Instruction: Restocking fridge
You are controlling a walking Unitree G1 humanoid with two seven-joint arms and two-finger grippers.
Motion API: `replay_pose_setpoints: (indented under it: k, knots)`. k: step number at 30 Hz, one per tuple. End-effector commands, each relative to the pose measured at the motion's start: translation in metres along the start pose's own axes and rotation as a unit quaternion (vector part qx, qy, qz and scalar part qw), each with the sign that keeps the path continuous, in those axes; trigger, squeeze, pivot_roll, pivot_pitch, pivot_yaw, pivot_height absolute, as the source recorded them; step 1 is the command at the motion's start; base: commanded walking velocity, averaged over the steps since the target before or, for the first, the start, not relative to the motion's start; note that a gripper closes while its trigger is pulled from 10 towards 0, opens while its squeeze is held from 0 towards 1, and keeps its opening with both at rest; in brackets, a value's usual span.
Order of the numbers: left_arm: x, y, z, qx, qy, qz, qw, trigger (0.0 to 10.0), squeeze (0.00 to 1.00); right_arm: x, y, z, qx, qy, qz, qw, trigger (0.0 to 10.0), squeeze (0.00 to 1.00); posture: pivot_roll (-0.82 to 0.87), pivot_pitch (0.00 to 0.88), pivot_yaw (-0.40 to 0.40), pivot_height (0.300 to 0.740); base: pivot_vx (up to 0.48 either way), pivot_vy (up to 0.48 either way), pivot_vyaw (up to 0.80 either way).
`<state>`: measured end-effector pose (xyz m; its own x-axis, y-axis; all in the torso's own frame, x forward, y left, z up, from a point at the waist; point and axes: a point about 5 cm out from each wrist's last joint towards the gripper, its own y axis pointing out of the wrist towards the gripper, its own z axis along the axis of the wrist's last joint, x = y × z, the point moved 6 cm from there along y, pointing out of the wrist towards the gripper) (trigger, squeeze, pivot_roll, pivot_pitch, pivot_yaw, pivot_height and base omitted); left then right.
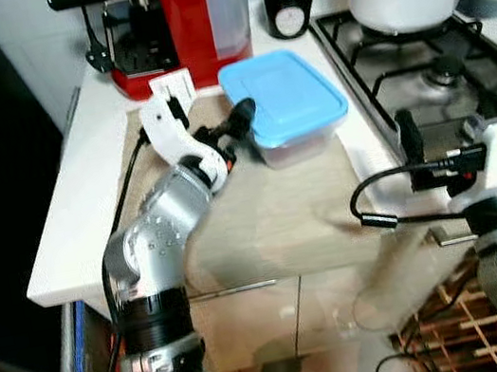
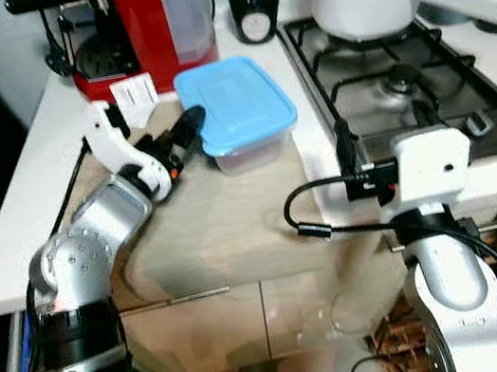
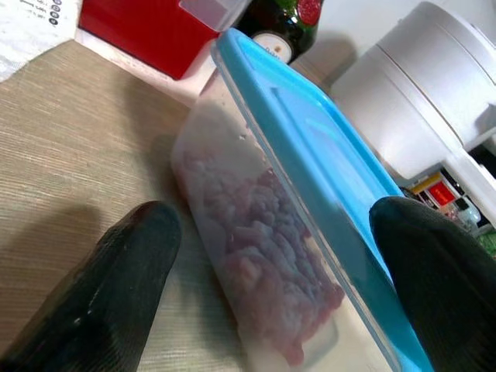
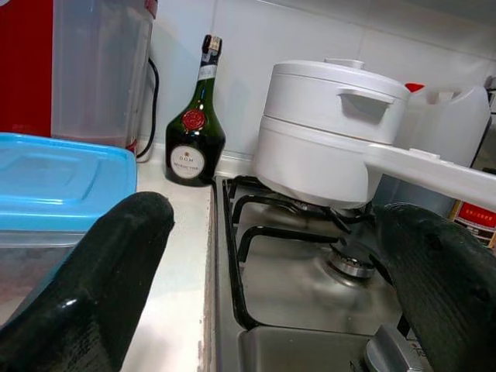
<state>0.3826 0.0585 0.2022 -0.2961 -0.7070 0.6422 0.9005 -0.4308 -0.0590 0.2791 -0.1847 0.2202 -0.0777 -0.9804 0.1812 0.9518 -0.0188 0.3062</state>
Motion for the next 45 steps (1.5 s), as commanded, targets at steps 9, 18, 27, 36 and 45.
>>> replay_pose_setpoints:
  k: [9,18,27,36,45]
  knots:
    - [0.021,-0.017,0.009,0.011,0.045,-0.038,0.998,10.0,0.0,-0.002,0.001,-0.004,-0.007,-0.003,0.001,1.0,10.0,0.0,-0.24,0.087,0.043,0.74,0.0,0.0,0.0]
    - [0.021,-0.028,0.001,0.006,0.01,-0.022,1.0,10.0,0.0,-0.008,0.0,-0.008,-0.017,0.014,0.012,1.0,10.0,0.0,-0.2,0.134,0.032,0.74,0.0,0.0,0.0]
    - [0.04,-0.034,0.007,0.013,0.014,-0.053,0.998,10.0,0.0,-0.01,0.001,-0.007,-0.011,0.002,0.025,1.0,10.0,0.0,-0.2,0.13,0.02,0.74,0.0,0.0,0.0]
    - [0.048,-0.04,-0.008,-0.016,0.002,-0.062,0.998,10.0,0.0,-0.011,0.003,-0.008,-0.013,-0.002,0.034,0.999,10.0,0.0,-0.2,0.136,0.007,0.74,0.0,0.0,0.0]
    - [0.052,-0.038,-0.019,-0.046,-0.029,-0.066,0.996,10.0,0.0,-0.015,0.005,-0.01,-0.014,0.0,0.043,0.999,10.0,0.0,-0.19,0.127,0.005,0.74,0.0,0.0,0.0]
